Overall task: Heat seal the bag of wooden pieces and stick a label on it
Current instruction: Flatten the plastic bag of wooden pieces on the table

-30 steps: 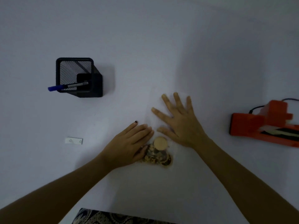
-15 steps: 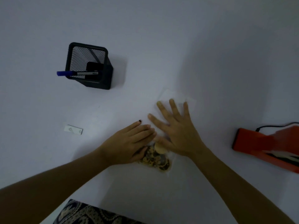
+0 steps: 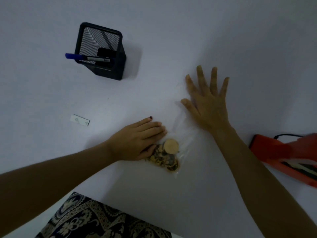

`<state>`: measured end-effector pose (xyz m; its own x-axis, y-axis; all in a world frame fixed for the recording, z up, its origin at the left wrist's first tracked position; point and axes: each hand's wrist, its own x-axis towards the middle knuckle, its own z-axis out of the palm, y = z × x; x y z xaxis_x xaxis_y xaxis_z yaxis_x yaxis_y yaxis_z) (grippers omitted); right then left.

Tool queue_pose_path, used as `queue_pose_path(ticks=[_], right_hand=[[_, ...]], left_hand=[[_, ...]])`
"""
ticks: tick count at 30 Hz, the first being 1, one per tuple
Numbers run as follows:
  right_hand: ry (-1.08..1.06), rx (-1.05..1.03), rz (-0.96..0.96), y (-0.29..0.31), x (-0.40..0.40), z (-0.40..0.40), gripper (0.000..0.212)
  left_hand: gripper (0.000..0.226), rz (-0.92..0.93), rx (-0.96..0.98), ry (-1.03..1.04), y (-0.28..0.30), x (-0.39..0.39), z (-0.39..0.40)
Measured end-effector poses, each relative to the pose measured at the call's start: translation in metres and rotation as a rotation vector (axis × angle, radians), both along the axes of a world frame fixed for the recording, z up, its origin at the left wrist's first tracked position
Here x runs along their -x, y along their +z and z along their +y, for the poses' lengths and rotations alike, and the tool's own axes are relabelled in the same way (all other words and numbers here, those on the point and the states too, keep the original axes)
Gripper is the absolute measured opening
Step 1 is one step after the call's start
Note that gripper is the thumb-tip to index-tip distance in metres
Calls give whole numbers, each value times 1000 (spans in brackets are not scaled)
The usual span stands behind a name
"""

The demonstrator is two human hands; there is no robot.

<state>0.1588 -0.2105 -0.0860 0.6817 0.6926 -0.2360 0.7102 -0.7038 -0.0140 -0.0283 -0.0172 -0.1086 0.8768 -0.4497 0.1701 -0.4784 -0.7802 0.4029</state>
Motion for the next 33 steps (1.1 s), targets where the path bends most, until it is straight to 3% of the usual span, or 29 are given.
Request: queue_pose_path(ticks=[9, 13, 21, 27, 33], right_hand=[[415, 2, 143, -8, 68, -23, 75], [379, 37, 90, -6, 37, -26, 72], [-20, 22, 26, -4, -2, -39, 76], [382, -69, 151, 0, 79, -37, 73], [419, 32, 125, -4, 58, -47, 67]], left_hand=[[46, -32, -2, -2, -3, 3, -1], [44, -29, -2, 4, -5, 3, -1], [43, 2, -8, 2, -2, 1, -1], [44, -2, -15, 1, 0, 4, -2], [44, -8, -5, 15, -1, 2, -2]])
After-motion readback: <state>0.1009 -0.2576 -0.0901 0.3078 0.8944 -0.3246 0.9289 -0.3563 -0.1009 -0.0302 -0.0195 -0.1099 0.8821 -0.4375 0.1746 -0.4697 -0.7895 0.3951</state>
